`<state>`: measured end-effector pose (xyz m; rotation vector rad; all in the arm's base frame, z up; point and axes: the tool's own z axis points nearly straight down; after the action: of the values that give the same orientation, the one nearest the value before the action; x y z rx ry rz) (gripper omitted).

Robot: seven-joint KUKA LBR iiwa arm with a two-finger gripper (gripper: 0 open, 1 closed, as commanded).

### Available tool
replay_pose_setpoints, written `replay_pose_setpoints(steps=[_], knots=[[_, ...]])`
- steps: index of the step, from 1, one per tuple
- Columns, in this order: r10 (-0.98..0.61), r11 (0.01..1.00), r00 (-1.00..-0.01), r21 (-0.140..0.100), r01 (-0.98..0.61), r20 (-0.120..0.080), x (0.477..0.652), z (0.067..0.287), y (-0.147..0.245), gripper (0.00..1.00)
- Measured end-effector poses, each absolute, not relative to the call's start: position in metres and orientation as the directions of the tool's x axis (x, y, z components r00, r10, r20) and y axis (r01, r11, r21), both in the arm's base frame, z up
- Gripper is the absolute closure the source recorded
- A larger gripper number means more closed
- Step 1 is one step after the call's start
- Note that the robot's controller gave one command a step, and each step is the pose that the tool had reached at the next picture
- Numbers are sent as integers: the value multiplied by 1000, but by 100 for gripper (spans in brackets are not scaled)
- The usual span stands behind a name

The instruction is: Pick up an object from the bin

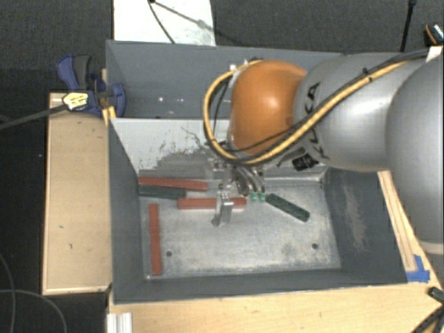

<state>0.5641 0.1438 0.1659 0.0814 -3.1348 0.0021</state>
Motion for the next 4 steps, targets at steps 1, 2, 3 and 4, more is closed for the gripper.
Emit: replay_pose_setpoints(steps=[1, 2, 3, 4], knots=[[-286, 958, -958, 0, -286, 1, 582, 68, 123, 0], [-283, 959, -959, 1, -283, -5, 584, 72, 124, 100], [-281, 960, -960, 1, -281, -2, 583, 71, 124, 0], [-277, 961, -961, 1, -277, -2, 583, 71, 124, 100]])
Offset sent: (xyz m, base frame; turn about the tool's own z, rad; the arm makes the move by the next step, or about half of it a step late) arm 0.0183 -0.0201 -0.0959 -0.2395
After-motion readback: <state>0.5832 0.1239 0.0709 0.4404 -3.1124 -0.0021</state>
